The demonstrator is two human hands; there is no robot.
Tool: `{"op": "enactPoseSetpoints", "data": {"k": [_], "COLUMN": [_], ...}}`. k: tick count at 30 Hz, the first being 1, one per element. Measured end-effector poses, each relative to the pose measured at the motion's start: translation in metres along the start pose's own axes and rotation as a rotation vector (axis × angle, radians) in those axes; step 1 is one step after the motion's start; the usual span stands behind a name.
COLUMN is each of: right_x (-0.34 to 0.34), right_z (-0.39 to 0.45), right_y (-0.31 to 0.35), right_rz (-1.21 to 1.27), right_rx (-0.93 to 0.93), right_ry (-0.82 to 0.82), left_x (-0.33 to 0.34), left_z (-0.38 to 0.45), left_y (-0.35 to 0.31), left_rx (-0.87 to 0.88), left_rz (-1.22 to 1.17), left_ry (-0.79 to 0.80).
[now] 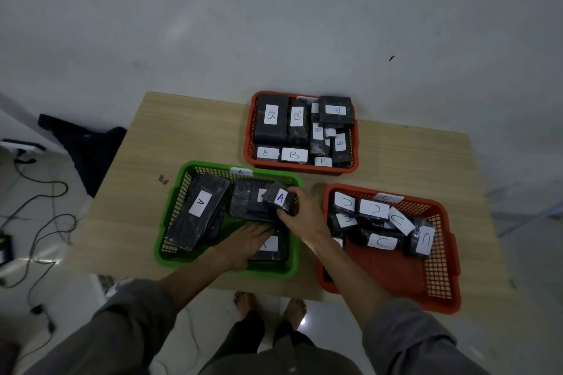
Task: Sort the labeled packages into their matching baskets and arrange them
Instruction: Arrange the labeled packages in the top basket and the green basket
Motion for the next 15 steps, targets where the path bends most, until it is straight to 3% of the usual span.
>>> {"op": "enactPoseSetpoints", "data": {"k": [3, 15], "right_x": [0.002, -0.002], "right_z": [-0.008, -0.014], "right_y": [-0.008, -0.012], "right_rz": [-0.028, -0.061], "right_rx": [-0.014, -0.043], "right_ry": [0.034, 0.038], "left_x": [0.004, 0.0], "left_z": [0.002, -0.003], "left_y": [0.003, 0.005], "left_rx": [-0.042, -0.088], "left_rz": [-0.001, 0.167], "left_ry": [0.037, -0.086]}}
Point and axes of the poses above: each hand's wrist, its own z-axis towards the middle knuckle, its own x-axis out of the palm, y = z × x, the point moved 4 cm from there along z, towards the middle knuckle, and after that the axes turned 9 degrees about x, right-handed, at the moved point
